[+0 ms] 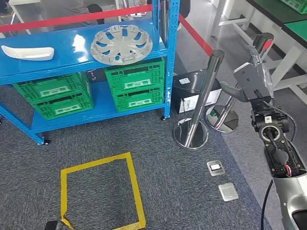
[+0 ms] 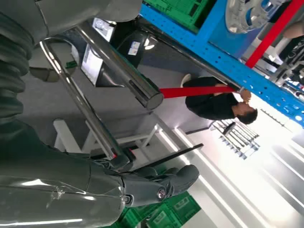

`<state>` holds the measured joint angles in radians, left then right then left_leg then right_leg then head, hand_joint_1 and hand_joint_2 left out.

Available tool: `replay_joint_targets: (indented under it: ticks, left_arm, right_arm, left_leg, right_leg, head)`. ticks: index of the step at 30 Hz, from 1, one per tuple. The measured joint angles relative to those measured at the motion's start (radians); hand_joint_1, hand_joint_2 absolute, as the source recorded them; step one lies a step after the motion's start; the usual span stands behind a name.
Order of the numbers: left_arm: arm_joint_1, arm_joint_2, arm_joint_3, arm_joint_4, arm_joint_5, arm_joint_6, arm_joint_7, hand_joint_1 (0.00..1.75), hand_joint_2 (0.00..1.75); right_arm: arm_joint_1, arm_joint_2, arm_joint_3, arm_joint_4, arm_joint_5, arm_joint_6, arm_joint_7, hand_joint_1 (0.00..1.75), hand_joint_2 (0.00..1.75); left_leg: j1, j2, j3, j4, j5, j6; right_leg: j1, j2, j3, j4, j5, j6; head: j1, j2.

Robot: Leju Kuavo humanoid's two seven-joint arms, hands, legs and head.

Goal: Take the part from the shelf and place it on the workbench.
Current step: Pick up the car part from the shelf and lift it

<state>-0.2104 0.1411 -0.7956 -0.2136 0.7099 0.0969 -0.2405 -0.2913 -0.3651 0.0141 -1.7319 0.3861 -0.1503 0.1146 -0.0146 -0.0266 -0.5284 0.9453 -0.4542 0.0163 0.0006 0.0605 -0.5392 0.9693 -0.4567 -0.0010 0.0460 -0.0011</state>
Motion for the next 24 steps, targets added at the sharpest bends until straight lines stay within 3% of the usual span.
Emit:
replay_joint_targets:
  ticks: [24]
  left_arm:
    - [-0.029,-0.018,-0.027,0.0,-0.017,-0.062,0.046,0.0,0.0]
  right_arm:
    - [-0.101,0.061,0.056,0.113,0.092,0.02,-0.033,0.0,1.75]
  left_leg:
    - [0.0,0.0,-0.001,0.0,0.0,0.0]
  right_leg:
    - [0.0,0.0,0.0,0.0,0.0,0.0]
  head:
    - [0.0,0.0]
